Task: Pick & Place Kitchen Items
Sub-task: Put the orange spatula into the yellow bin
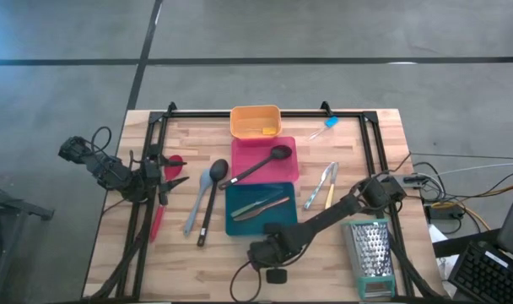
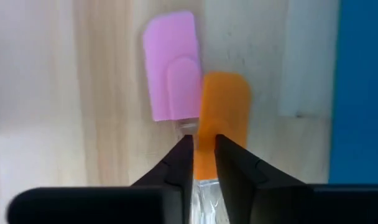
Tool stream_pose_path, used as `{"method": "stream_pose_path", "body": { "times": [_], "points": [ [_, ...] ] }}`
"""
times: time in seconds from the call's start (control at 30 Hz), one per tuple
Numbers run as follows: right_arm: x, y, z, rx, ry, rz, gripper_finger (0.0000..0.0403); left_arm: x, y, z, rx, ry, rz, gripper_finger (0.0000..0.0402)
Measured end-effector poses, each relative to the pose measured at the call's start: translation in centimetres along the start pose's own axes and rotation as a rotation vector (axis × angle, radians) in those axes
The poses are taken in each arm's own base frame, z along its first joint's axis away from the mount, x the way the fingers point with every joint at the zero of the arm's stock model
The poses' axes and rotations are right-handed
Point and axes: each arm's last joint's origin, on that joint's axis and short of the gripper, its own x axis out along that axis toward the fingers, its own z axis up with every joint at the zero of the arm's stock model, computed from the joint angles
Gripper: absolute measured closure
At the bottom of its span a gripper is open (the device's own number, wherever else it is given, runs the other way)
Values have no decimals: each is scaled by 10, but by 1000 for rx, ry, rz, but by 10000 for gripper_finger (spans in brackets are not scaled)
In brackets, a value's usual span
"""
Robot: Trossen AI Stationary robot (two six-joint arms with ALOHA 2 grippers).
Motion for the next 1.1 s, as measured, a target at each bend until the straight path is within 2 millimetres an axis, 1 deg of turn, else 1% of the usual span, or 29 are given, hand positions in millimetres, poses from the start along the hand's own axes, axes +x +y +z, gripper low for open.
{"method": "stream_pose_path", "body": {
  "times": [0.1,0.27,0.37,0.43,0.63,0.73,0.87,1.1],
  "points": [
    [-6,2,3,-38,-14,8,300,0,0,0,0,0,0,184],
    [-6,2,2,-79,3,22,244,0,0,0,0,0,0,184],
    [-5,1,1,-158,10,21,211,0,0,0,0,0,0,184],
    [-5,1,-1,-220,24,15,193,0,0,0,0,0,0,184],
    [-4,0,0,-329,21,12,153,0,0,0,0,0,0,184],
    [-4,0,0,-356,19,10,140,0,0,0,0,0,0,184],
    [-4,-3,1,-370,13,-14,135,0,0,0,0,0,0,184],
    [-2,-6,1,-395,12,-18,153,0,0,0,0,0,0,184]
  ]
}}
